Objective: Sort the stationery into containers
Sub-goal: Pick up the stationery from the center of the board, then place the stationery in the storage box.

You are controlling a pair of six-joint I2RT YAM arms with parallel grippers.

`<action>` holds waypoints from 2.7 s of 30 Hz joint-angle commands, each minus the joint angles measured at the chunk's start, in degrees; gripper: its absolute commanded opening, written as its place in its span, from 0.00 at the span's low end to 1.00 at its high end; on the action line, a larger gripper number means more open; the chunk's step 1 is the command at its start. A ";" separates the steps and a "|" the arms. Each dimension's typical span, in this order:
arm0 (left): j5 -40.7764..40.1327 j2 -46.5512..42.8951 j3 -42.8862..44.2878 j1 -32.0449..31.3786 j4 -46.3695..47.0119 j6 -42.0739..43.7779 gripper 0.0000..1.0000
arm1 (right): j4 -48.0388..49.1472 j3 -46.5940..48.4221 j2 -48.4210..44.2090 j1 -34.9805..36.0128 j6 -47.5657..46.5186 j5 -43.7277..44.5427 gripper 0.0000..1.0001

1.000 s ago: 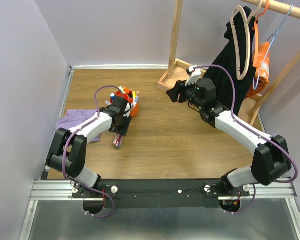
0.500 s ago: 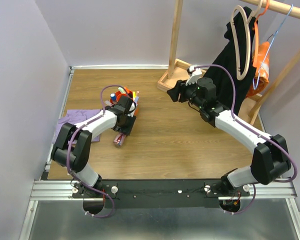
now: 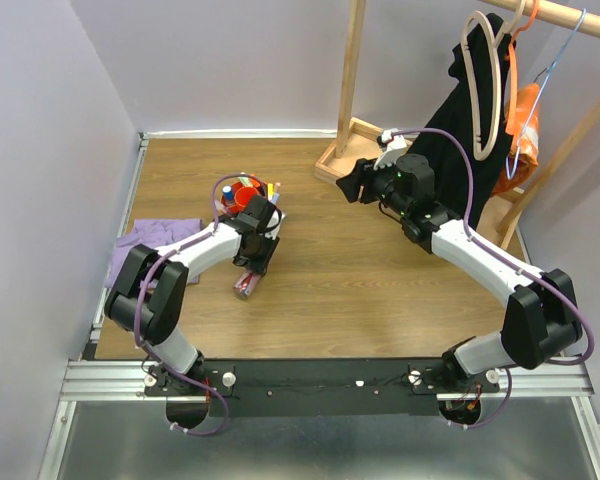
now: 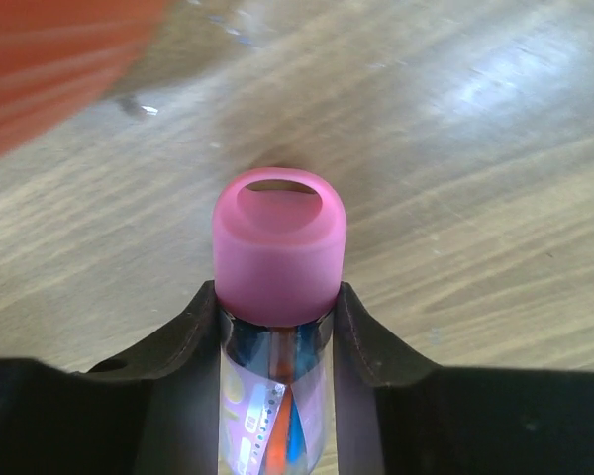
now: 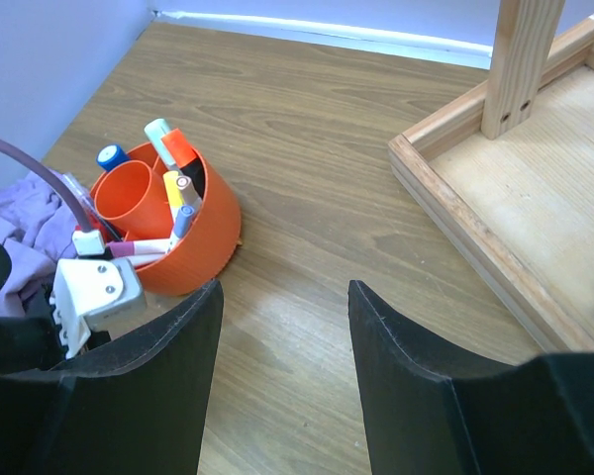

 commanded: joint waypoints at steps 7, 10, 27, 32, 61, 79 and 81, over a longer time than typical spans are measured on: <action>12.12 -7.89 8.43 -1.74 -16.76 -2.81 0.00 | -1.00 3.03 1.22 -0.46 -2.70 -0.82 0.61; 16.28 -8.68 14.05 -1.83 -14.67 -4.21 0.00 | -2.41 4.52 2.01 -0.37 -4.54 -1.69 0.61; -4.88 -14.05 -1.56 2.03 73.90 15.66 0.00 | -4.26 8.57 3.41 -0.37 -13.69 -4.25 0.61; -8.85 -13.52 -6.92 3.97 81.40 14.77 0.00 | -5.14 9.09 3.50 -0.37 -13.95 -3.54 0.61; -3.66 -3.15 -16.24 12.15 93.36 -1.49 0.00 | -6.46 13.49 9.83 -0.46 -19.31 -3.02 0.61; -4.80 -9.02 -22.30 12.23 90.99 -2.90 0.55 | -5.93 7.69 5.61 -0.46 -22.13 -3.02 0.64; -4.80 -11.92 -22.65 12.32 88.80 -2.20 0.66 | -6.98 7.95 5.17 -0.46 -22.04 -2.93 0.64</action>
